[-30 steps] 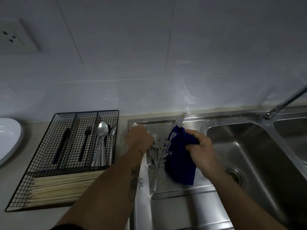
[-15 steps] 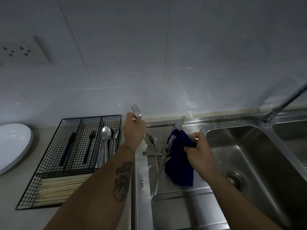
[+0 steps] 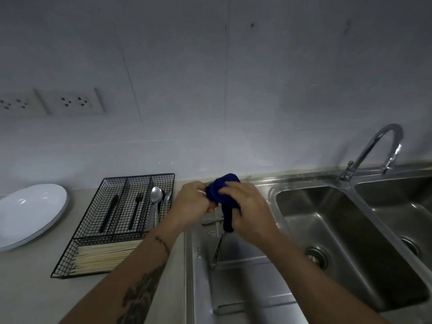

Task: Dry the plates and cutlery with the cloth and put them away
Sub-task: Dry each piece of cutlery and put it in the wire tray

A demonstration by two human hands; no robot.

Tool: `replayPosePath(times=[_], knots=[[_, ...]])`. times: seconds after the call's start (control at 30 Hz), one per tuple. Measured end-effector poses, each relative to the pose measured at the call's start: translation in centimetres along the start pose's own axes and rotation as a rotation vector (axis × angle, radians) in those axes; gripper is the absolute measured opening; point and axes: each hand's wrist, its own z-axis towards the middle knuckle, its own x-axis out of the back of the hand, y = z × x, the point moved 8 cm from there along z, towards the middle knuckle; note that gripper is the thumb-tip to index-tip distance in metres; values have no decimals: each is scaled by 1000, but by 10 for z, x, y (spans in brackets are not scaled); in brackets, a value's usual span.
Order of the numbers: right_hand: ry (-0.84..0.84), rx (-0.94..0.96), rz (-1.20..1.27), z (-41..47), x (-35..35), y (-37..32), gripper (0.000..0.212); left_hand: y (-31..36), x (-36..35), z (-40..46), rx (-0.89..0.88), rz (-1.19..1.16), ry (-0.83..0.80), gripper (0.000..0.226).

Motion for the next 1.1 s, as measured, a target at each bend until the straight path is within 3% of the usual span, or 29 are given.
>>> replayPosePath(times=[0.07, 0.2, 0.4, 0.53, 0.63, 0.73, 0.83, 0.97, 1.1], knots=[[-41, 59, -91, -7, -9, 2, 55, 5, 7, -17, -63, 1, 29, 25], [16, -107, -118, -15, 1, 19, 55, -3, 16, -42, -96, 135, 68, 31], [-4, 39, -176, -23, 7, 1, 53, 13, 6, -57, -118, 138, 35, 31], [-27, -77, -173, -18, 20, 28, 38, 26, -15, -70, -209, 512, -6, 21], [-20, -212, -159, -13, 31, 55, 37, 41, -14, -71, -265, 730, 113, 21], [71, -329, -78, -11, 49, 74, 36, 37, -2, -68, -168, 729, 206, 24], [166, -218, 51, -8, 54, 53, 41, 28, 0, -63, -97, 644, 163, 31], [41, 71, 9, -12, 17, 7, 58, 27, 3, -56, -96, 431, 152, 36], [-109, 46, -72, -14, -23, 25, 76, 22, 19, -50, -99, 440, 165, 38]])
